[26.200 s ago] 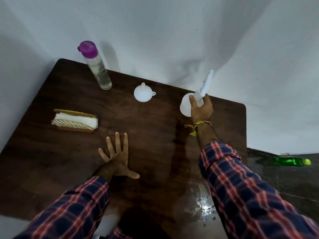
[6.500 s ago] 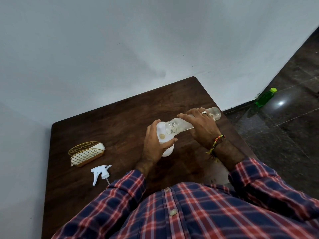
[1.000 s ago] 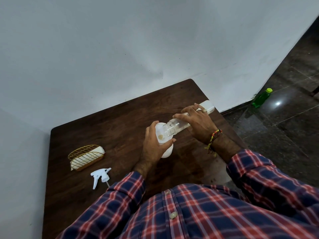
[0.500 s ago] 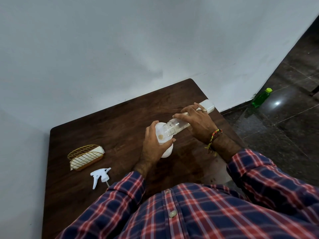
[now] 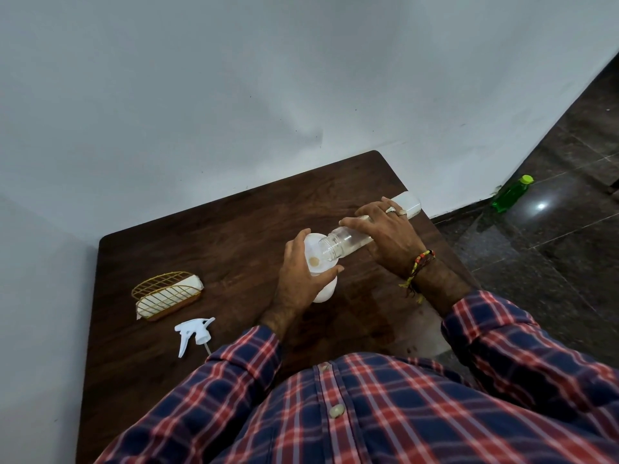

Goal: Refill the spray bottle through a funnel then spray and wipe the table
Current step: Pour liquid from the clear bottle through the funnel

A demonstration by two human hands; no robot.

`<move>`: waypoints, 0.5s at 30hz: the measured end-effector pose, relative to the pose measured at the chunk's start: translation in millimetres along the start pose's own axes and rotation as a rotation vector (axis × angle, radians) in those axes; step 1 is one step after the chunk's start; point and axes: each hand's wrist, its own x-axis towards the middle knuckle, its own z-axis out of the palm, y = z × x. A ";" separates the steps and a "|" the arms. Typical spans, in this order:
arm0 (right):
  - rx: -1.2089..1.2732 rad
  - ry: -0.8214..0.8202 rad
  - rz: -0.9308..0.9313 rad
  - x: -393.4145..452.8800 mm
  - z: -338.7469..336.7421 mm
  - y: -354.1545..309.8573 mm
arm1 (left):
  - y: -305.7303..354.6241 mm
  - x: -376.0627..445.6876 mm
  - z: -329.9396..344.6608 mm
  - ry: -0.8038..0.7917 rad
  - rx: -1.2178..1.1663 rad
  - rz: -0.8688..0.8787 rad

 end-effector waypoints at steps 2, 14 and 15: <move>0.004 -0.009 0.009 -0.3 0.4 0.7 | 0.2 -0.5 -0.4 -0.005 -0.004 0.002; 0.015 -0.012 0.022 1.1 1.8 -0.1 | 2.4 -2.5 -2.8 -0.013 -0.017 0.000; 0.013 -0.011 0.021 1.3 2.1 0.0 | 2.6 -2.9 -2.9 -0.013 -0.019 -0.001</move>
